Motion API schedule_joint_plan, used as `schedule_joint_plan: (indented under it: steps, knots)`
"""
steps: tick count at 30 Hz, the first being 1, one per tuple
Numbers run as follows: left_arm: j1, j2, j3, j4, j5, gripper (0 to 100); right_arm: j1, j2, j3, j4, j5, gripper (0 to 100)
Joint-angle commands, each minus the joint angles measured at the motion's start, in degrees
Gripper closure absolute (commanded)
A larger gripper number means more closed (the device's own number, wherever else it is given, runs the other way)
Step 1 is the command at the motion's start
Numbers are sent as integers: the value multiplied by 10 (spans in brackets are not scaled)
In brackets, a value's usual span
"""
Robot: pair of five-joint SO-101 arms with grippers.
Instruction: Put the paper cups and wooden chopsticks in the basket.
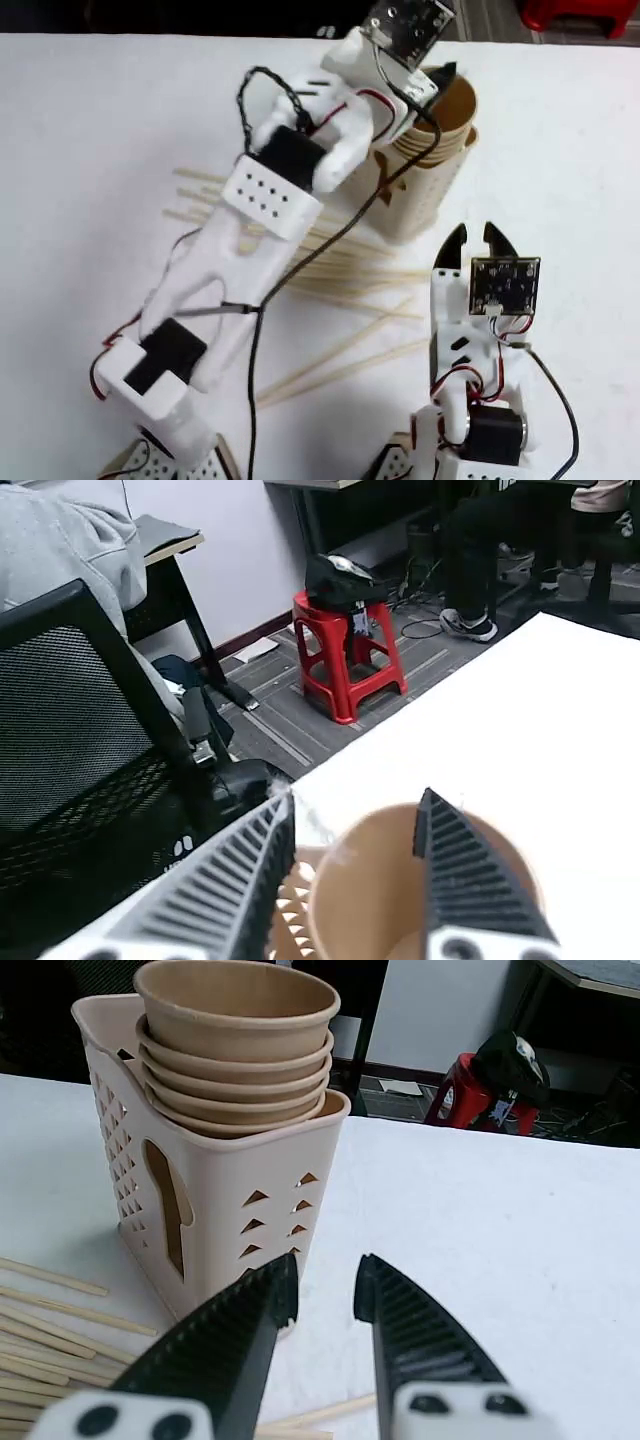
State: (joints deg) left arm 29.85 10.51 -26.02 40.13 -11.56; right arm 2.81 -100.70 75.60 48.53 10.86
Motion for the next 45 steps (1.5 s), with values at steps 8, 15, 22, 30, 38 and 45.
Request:
schedule_joint_plan:
  steps: [8,15,22,30,38,45]
  knots:
    - [-65,-77,-74,181,0,801,0,0,-3,-14,5,893]
    - [-148,-205,-70,359,-1,814,-5,1,-4,-11,25,893]
    - [-203,-364,22,435,-69,967,-27,2,-13,-7,55,893]
    - [-299,-544,304,396,-67,977,-152,44,-103,99,128,893]
    - [-442,-712,641,262,-31,977,-305,335,-257,190,193,897]
    - [-540,-772,858,154,-29,977,-414,562,-359,196,196,893]
